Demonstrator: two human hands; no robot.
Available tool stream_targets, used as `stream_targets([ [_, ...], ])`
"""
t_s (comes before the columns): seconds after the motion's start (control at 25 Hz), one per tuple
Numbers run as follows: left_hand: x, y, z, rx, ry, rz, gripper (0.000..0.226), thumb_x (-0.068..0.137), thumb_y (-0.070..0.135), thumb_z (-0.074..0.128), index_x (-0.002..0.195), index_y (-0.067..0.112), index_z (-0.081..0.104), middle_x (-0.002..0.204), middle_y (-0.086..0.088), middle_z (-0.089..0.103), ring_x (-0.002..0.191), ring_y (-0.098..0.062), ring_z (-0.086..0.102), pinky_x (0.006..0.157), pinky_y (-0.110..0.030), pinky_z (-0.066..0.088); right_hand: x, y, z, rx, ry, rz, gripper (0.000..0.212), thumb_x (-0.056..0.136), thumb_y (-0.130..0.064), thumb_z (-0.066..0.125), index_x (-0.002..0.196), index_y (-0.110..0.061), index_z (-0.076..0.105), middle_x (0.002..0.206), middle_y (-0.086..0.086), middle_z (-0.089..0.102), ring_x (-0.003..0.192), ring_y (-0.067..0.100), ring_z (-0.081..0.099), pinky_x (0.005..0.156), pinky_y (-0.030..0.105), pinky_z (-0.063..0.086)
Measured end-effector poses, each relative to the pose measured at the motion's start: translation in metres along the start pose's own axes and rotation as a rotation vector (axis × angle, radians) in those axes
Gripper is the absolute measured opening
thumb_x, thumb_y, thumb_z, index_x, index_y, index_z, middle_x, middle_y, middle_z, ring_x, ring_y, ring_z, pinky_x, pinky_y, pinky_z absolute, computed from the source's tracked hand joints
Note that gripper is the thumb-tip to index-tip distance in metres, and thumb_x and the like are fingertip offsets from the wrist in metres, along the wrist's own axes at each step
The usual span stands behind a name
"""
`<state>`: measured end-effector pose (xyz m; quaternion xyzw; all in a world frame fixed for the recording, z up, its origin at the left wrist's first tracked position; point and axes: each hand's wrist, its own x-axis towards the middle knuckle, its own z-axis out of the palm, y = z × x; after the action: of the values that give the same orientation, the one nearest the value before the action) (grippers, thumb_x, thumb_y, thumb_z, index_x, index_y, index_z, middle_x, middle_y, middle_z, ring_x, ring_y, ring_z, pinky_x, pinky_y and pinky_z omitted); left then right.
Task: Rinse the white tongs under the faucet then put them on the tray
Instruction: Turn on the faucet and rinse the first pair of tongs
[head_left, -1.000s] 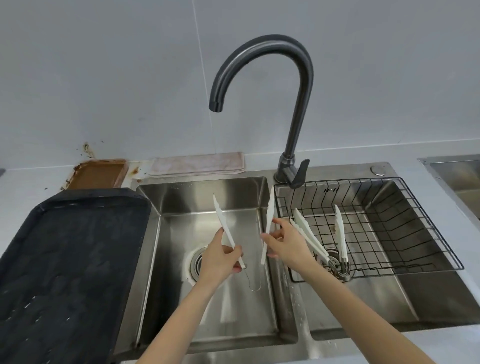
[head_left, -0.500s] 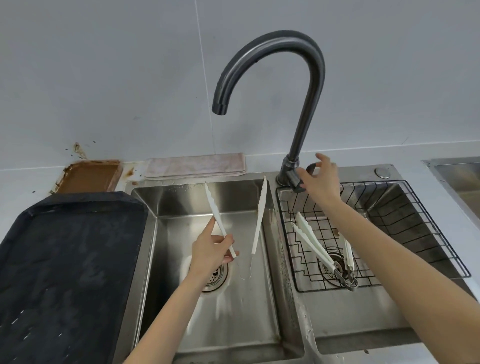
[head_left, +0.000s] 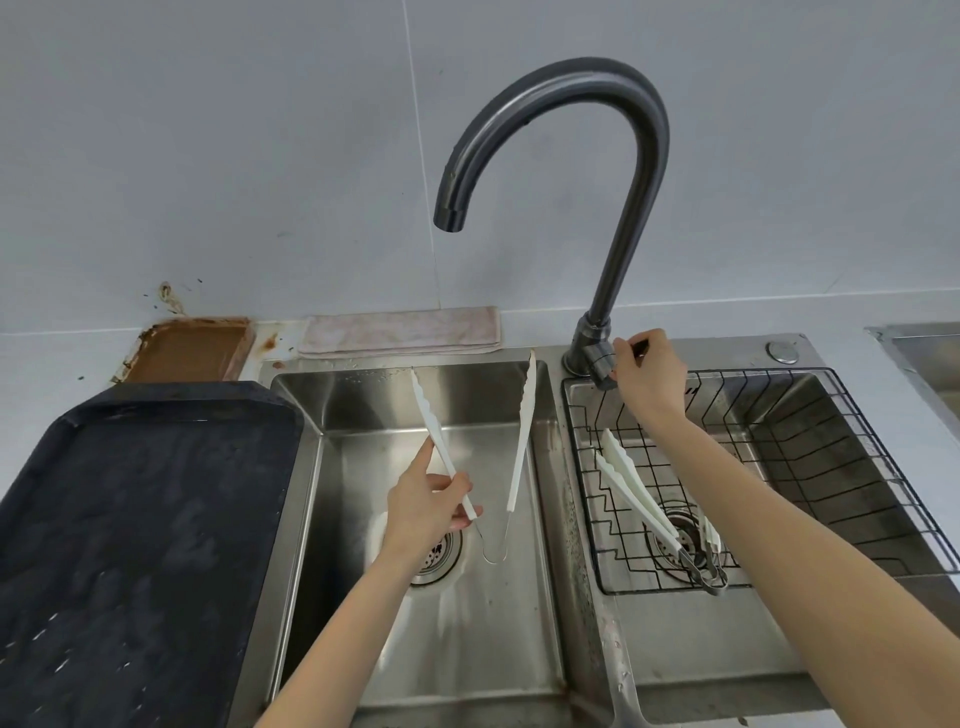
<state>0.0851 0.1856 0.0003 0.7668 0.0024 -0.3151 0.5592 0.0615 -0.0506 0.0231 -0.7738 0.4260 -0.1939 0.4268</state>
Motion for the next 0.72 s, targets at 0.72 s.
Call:
stream_targets([
  [0.72,0.003,-0.005,-0.006,-0.19,0.001,-0.145,0.055,0.09,0.007,0.054,0.139,0.024,0.035,0.084,-0.007,0.067,0.054,-0.015,0.069,0.051,-0.02,0.057,-0.052,-0.017,0.024,0.249,0.153,-0.142,0.035,0.095,-0.007,0.041,0.129,-0.001,0.039,0.126,0.01,0.035,0.069,0.003,0.042,0.07,0.007,0.04],
])
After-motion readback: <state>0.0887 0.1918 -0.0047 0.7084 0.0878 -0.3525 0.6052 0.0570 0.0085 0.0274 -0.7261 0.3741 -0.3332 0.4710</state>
